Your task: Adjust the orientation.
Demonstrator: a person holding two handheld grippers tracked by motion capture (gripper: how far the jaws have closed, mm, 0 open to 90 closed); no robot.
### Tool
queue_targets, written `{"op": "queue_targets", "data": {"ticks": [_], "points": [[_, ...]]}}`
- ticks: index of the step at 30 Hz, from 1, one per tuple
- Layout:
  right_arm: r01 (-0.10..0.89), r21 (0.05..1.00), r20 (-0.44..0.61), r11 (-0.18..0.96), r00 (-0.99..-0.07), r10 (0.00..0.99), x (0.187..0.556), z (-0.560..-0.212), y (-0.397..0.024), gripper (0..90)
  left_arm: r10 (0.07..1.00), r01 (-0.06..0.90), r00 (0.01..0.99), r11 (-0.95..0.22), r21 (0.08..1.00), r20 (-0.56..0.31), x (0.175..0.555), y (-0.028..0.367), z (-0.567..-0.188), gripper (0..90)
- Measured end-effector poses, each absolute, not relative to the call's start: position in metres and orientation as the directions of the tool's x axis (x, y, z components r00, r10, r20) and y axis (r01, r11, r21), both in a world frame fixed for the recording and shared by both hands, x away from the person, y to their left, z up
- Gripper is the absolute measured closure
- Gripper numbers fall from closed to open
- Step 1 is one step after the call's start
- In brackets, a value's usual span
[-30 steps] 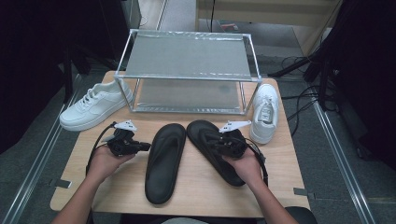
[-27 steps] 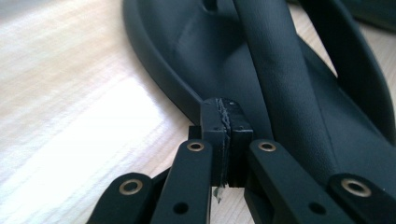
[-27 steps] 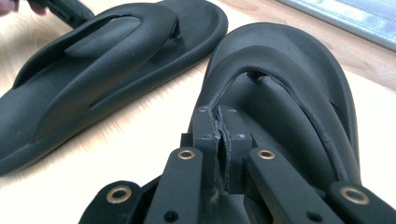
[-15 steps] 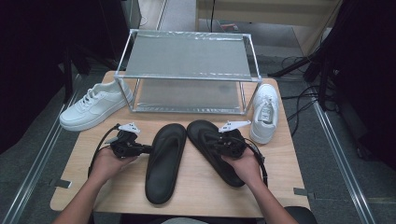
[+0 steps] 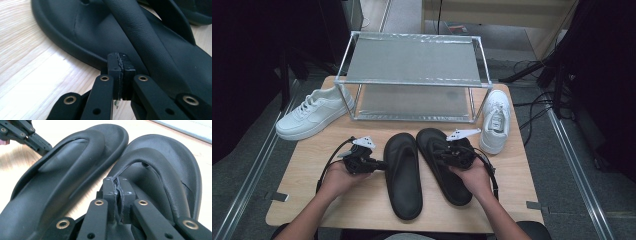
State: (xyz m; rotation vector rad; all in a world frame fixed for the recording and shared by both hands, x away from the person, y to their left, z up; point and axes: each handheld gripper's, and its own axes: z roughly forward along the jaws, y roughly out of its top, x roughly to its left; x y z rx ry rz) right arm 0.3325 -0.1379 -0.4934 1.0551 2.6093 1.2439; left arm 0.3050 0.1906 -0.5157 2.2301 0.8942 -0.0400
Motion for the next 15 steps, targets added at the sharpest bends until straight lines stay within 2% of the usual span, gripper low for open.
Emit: {"op": "queue_targets", "data": {"ticks": [15], "points": [[0.567,0.711,0.232,0.415,-0.747,0.623,0.335,-0.495,-0.141,85.2,0.548,0.606,0.774,-0.493,0.625,-0.318,0.303,0.166,-0.518,89.0]]}}
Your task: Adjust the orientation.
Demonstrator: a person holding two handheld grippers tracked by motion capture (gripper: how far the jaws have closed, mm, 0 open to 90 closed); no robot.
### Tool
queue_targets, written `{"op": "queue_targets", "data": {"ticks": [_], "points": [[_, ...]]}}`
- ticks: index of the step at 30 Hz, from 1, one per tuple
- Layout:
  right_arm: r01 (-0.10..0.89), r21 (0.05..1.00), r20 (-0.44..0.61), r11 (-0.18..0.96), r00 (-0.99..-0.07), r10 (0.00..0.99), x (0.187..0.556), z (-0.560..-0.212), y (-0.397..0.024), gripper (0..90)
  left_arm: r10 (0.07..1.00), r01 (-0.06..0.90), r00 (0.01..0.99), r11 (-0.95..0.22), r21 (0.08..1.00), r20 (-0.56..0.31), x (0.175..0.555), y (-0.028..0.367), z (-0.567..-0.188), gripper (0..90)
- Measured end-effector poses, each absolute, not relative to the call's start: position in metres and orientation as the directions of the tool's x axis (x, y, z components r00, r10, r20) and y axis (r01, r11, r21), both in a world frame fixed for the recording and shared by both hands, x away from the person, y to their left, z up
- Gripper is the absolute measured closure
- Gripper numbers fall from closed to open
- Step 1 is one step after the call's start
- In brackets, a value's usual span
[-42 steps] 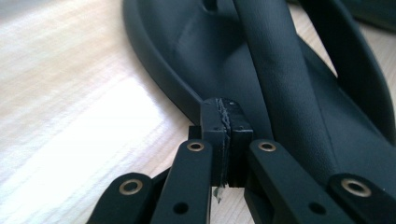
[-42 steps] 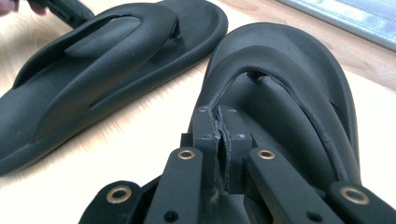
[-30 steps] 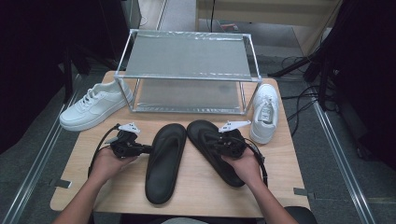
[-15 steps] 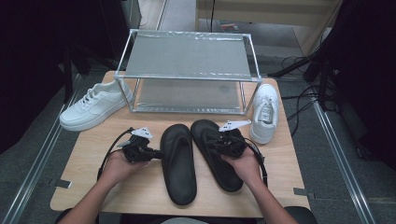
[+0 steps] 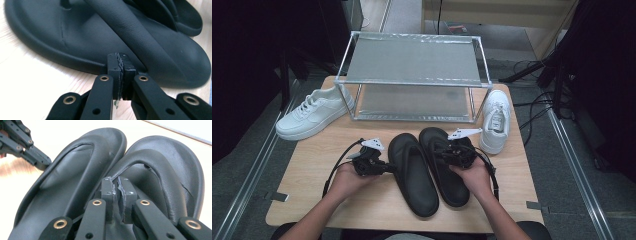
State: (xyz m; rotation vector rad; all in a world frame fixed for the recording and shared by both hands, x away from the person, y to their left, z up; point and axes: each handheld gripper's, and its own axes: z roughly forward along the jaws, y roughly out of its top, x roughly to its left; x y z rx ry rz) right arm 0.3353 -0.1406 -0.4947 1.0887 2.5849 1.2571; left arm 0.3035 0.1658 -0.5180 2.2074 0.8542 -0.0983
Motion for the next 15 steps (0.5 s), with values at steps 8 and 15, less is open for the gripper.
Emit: {"op": "queue_targets", "data": {"ticks": [8,15], "points": [[0.562,0.719,0.223,0.410,-0.744,0.629,0.335,-0.494,-0.143,82.0,0.542,0.597,0.779,-0.484,0.640,-0.317,0.304,0.169,-0.514,86.1],[0.554,0.759,0.257,0.342,-0.737,0.625,0.326,-0.492,-0.151,64.8,0.585,0.607,0.751,-0.429,0.669,-0.307,0.305,0.181,-0.502,66.0]]}}
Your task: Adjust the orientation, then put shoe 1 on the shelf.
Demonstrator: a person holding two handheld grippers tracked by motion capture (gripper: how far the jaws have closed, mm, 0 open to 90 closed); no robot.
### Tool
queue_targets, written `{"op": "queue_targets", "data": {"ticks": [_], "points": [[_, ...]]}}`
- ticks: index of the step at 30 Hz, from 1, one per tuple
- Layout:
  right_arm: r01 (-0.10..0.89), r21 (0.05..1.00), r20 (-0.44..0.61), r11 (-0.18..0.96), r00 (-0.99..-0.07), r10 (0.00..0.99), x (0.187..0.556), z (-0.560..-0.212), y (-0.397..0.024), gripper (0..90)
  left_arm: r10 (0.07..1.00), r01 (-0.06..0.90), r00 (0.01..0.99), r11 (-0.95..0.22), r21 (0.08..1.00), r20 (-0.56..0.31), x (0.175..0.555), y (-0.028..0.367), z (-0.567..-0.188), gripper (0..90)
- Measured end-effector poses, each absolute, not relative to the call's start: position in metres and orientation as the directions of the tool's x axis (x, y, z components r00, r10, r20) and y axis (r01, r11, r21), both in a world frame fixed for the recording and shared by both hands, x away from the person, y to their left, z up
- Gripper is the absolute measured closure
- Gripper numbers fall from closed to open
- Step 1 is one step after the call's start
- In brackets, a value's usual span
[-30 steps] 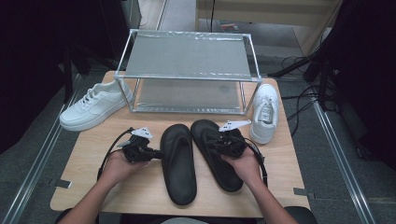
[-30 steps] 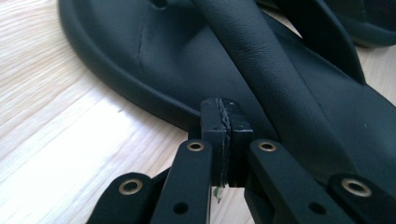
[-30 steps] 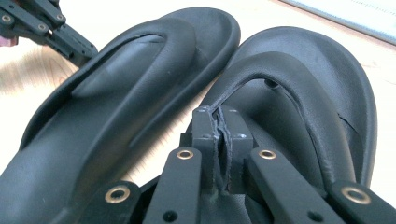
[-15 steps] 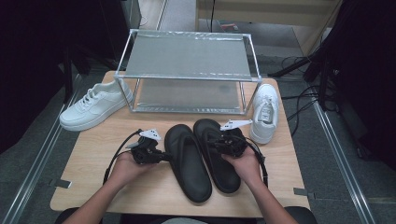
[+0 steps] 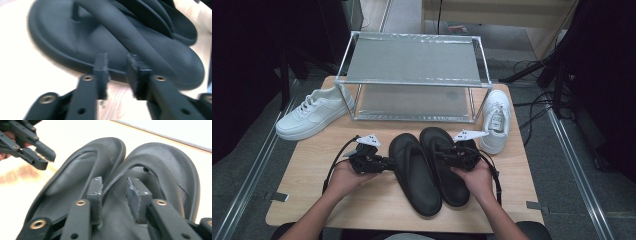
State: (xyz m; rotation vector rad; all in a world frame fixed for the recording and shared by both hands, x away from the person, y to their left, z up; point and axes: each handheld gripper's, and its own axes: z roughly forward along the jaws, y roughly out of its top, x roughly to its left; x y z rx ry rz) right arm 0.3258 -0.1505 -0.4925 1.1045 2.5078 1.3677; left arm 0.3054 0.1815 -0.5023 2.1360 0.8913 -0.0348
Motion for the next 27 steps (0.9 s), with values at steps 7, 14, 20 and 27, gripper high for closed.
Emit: {"op": "queue_targets", "data": {"ticks": [7,14,20,27], "points": [[0.505,0.799,0.214,0.325,-0.745,0.632,0.305,-0.490,-0.144,53.9,0.603,0.602,0.740,-0.396,0.693,-0.298,0.305,0.194,-0.494,57.6],[0.520,0.792,0.187,0.319,-0.705,0.685,0.292,-0.492,-0.138,45.3,0.609,0.601,0.736,-0.386,0.700,-0.295,0.306,0.199,-0.490,55.5],[0.546,0.785,0.214,0.292,-0.682,0.699,0.291,-0.498,-0.135,39.4,0.623,0.600,0.730,-0.391,0.698,-0.279,0.308,0.200,-0.490,52.2],[0.557,0.773,0.212,0.303,-0.678,0.704,0.289,-0.506,-0.125,38.7,0.629,0.601,0.729,-0.397,0.694,-0.272,0.311,0.200,-0.490,49.0]]}}
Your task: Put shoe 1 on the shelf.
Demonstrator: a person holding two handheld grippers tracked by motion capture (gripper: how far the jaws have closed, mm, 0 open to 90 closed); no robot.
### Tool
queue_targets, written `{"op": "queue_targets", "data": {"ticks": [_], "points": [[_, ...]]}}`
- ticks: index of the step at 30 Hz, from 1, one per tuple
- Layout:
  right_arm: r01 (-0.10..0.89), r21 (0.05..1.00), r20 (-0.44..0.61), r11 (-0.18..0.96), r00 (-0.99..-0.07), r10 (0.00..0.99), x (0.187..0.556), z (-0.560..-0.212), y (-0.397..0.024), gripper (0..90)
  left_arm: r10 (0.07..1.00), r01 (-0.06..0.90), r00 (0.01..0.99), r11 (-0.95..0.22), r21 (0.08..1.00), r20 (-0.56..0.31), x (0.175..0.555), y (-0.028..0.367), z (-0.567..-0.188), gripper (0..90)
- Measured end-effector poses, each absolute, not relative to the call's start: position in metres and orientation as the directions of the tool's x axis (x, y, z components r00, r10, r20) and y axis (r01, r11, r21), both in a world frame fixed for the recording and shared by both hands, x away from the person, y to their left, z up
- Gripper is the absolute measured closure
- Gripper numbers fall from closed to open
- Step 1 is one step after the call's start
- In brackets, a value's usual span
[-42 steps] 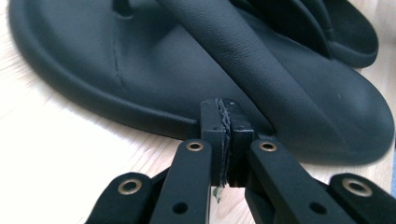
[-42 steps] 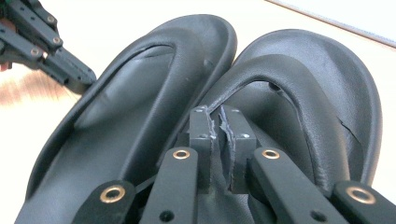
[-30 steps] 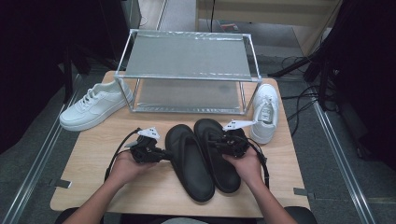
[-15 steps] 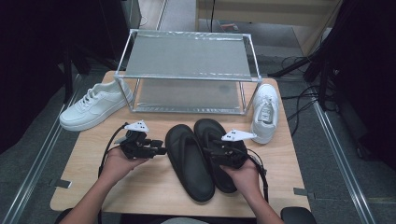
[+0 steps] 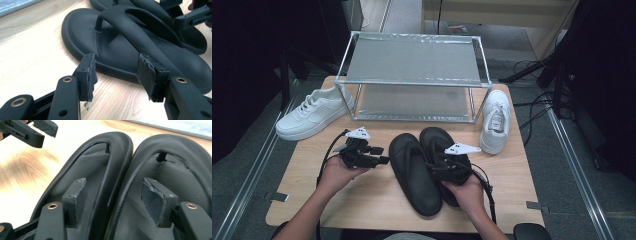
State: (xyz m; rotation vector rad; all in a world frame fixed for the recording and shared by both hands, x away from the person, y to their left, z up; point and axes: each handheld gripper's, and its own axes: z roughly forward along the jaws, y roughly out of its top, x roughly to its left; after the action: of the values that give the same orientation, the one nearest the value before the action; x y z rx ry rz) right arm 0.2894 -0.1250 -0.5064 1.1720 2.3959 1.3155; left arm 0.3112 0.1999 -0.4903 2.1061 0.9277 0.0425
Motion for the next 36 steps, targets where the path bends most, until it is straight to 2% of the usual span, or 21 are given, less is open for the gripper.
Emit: {"op": "queue_targets", "data": {"ticks": [11,16,27,30,36], "points": [[0.557,0.767,0.186,0.318,-0.668,0.720,0.286,-0.524,-0.110,42.1,0.644,0.599,0.719,-0.387,0.701,-0.259,0.315,0.204,-0.489,47.3],[0.543,0.771,0.147,0.333,-0.659,0.737,0.285,-0.527,-0.107,52.0,0.645,0.596,0.720,-0.387,0.704,-0.256,0.318,0.204,-0.489,47.2],[0.571,0.759,0.159,0.314,-0.629,0.761,0.284,-0.525,-0.106,60.8,0.654,0.592,0.714,-0.371,0.715,-0.252,0.321,0.209,-0.488,42.2],[0.579,0.752,0.163,0.317,-0.628,0.761,0.285,-0.524,-0.106,66.1,0.654,0.594,0.713,-0.374,0.713,-0.252,0.321,0.209,-0.488,42.0],[0.595,0.739,0.178,0.316,-0.624,0.761,0.286,-0.522,-0.107,67.6,0.651,0.591,0.716,-0.373,0.715,-0.252,0.320,0.209,-0.488,41.7]]}}
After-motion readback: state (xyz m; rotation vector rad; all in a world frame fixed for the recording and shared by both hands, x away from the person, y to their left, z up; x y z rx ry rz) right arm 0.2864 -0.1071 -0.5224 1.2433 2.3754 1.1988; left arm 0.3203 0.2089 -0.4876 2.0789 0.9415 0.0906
